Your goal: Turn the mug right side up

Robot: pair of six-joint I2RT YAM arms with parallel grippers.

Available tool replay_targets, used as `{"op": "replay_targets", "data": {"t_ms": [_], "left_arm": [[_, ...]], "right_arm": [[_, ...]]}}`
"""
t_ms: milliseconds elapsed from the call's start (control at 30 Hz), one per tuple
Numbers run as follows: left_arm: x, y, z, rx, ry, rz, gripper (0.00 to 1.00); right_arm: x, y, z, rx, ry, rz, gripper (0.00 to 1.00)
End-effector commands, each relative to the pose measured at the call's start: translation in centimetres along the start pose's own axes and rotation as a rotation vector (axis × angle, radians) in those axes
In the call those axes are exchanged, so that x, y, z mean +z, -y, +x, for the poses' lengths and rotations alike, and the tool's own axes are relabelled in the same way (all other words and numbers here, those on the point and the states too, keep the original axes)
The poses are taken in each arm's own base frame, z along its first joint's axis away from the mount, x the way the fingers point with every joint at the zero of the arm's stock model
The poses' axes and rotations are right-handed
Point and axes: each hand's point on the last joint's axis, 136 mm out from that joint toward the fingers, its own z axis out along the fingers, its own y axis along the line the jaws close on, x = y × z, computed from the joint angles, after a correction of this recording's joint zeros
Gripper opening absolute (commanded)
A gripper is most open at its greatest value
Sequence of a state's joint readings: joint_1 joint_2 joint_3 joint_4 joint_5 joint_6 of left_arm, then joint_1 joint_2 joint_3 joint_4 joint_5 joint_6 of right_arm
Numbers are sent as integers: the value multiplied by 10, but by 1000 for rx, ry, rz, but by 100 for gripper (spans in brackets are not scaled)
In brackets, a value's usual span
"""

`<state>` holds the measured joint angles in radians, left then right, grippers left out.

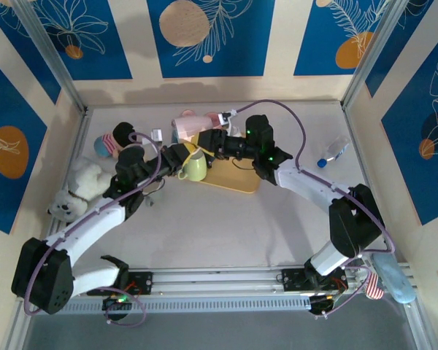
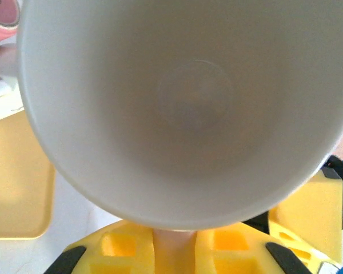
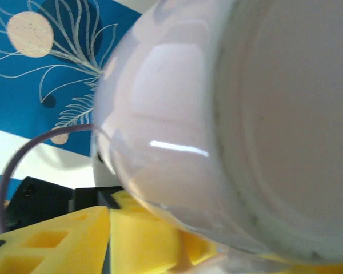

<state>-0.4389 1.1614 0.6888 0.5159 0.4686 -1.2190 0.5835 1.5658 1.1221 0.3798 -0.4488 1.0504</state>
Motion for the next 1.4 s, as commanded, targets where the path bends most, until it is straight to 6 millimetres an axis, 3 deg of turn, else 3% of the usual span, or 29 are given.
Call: {"op": "replay_targets", "data": {"t_ms": [0, 300, 500, 667, 900, 1100, 1367], "left_arm": [[-8, 37, -3, 189, -28, 47, 0], [-52, 4, 20, 567, -242, -302, 0], [-76, -14, 39, 779, -397, -367, 0], [-95, -32, 56, 860, -511, -407, 0], [-130, -86, 52, 745, -564, -738, 0], [-134, -116, 50, 598, -434, -852, 0], [-131, -142, 53, 539, -424, -919, 0]], "right_arm": [[-26, 6, -3, -62, 20, 65, 66], [-101, 62, 0, -145, 39, 431, 66], [-137, 91, -3, -90, 50, 556, 66], [-143, 103, -4, -49, 41, 579, 65], [-142, 115, -5, -1, 28, 590, 64], [-137, 118, -7, 18, 20, 582, 63], [-136, 120, -7, 29, 18, 583, 63]]}}
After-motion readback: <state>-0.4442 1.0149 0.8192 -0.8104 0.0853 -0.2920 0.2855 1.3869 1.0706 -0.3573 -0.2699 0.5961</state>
